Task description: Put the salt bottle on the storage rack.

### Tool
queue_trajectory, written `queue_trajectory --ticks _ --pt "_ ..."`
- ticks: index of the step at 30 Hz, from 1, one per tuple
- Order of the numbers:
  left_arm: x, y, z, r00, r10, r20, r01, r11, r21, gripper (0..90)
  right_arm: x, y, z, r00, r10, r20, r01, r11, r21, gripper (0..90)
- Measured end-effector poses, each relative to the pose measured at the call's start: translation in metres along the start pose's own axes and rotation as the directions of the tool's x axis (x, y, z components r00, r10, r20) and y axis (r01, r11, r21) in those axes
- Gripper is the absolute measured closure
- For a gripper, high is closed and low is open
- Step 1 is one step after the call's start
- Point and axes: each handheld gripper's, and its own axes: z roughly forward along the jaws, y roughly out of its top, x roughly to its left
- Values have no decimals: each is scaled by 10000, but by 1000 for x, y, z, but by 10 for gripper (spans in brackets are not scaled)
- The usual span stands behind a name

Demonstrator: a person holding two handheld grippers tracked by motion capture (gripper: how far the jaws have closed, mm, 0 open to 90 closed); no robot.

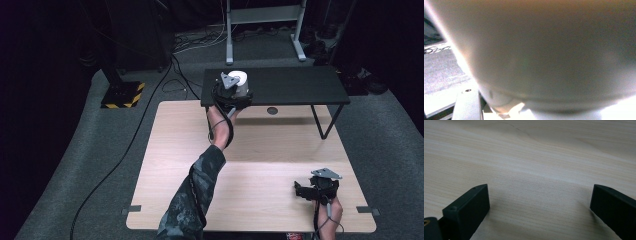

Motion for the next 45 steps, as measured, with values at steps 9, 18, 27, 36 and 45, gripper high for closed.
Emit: queue_trajectory --ticks 9,18,27,36,45 --pt "1 20 16 9996 133 -234 -126 9995 286 291 0 0 0 10000 -42 -13 42 10000 -27 11" --pt "0 36 39 9986 241 -465 -196 9954 935 291 -2 -2 -1 10000 33 -77 -34 9999 -100 11" --pt "7 37 54 9986 -42 -535 115 9905 1369 291 -2 -3 -1 10000 6 -89 -8 9998 -180 11" --pt "8 34 56 9987 72 -505 -7 9918 1277 290 -1 -3 -1 9999 -64 -88 62 9998 -167 11" --pt "7 30 55 9987 55 -513 3 9936 1133 288 -1 -3 -1 9999 -77 -97 76 9999 -152 11"
